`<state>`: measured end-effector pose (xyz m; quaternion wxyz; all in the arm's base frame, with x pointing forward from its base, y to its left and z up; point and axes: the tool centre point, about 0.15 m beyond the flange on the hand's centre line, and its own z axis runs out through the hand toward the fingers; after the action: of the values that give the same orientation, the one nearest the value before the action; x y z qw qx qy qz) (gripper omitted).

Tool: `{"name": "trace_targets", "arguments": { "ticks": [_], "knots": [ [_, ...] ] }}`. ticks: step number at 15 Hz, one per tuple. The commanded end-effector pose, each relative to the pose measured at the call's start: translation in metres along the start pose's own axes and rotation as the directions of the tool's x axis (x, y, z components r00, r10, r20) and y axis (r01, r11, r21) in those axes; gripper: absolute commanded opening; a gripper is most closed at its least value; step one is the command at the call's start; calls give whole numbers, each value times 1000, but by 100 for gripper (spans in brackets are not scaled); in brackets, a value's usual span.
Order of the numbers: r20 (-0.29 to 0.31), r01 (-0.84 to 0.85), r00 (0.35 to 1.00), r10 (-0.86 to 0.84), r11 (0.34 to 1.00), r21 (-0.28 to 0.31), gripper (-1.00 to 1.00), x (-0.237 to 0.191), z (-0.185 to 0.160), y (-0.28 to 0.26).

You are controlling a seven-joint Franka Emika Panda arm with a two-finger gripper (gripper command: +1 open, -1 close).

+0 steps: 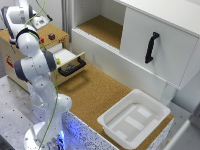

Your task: Grasp the pink block

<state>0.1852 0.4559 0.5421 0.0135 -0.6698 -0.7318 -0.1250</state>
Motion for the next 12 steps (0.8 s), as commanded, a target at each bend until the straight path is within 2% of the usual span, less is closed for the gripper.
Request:
{"name": "trace_targets", "arguments": {
  "ticks": [1,4,6,12],
  "knots": [
    [62,115,991,-119,991,71,100,31,12,40],
    [121,177,974,-193,976,130,100,36,28,68],
    [145,182,968,-203,973,143,100,34,36,78],
    [215,88,968,-129,978,188,100,-7,69,81]
  ]
}}
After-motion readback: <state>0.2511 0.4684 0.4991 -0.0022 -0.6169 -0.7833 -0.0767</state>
